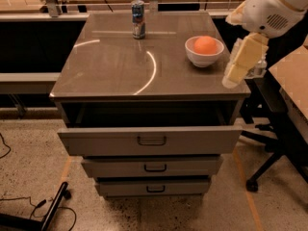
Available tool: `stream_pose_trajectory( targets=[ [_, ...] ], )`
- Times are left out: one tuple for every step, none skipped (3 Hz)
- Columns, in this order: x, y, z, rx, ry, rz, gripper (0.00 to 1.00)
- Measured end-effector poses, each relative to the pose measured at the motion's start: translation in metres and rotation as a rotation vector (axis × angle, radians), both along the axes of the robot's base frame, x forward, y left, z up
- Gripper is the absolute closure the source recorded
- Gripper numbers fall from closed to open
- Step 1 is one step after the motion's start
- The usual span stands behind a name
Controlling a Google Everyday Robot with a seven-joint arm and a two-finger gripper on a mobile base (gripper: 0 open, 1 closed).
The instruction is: Pick orange from white bowl and place on counter
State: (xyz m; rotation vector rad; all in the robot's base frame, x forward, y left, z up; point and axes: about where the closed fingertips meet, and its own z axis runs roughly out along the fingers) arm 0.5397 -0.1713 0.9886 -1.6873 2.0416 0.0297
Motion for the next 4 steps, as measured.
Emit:
stream_pose_trajectory(
  targets=[
    [0.034, 0.01, -0.01, 0.129, 0.003, -0.04, 0.0],
    [0.065, 0.013, -0.02, 0.214, 0.027, -0.099, 0.0],
    [0.068, 0.013, -0.021, 0.221, 0.031, -0.105, 0.0],
    [0.076, 0.011, -0.025, 0.239, 0.005, -0.142, 0.0]
  ],
)
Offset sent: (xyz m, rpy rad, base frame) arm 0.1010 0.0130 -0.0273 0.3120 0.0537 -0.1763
